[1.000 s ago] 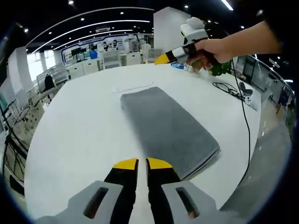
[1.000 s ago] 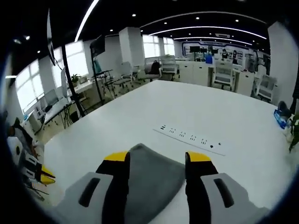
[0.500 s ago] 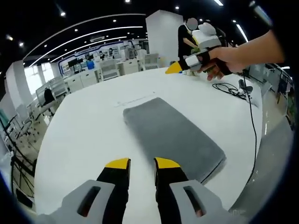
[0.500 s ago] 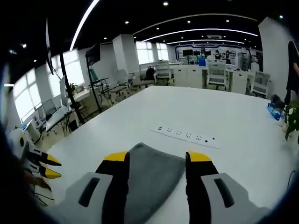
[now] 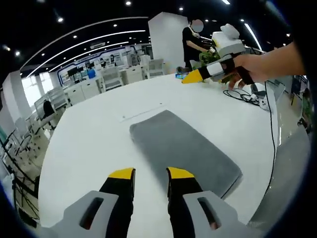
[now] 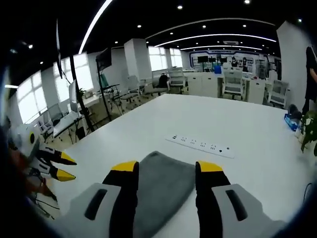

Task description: Fold the towel on the table until its edges align and the towel forms a compact rectangular stack.

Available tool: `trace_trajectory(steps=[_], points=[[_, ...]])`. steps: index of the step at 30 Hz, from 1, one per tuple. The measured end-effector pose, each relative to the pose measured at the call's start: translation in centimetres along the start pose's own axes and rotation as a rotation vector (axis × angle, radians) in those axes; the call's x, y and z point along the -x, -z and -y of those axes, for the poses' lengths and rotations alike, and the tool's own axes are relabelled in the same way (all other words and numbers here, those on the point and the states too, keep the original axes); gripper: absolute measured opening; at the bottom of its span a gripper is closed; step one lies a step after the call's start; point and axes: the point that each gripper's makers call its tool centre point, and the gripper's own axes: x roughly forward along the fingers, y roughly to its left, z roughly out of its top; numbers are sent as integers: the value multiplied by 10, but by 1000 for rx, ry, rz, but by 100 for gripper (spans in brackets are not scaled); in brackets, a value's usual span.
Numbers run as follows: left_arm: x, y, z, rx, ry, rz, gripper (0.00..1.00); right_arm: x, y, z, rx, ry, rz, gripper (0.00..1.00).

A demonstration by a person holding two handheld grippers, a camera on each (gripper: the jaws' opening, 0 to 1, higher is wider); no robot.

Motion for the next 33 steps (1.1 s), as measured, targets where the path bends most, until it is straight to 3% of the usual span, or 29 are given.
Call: trace_trajectory(steps=[11, 22, 33], points=[[-26, -4, -10, -49, 20, -34, 25, 10, 15, 6, -11, 1, -16, 41], [-36, -4, -4, -48, 35, -52, 24, 15, 43, 3, -40, -3, -47, 40], [-49, 14, 6, -56, 54, -90, 23, 12, 76, 5, -47, -11, -100, 36]])
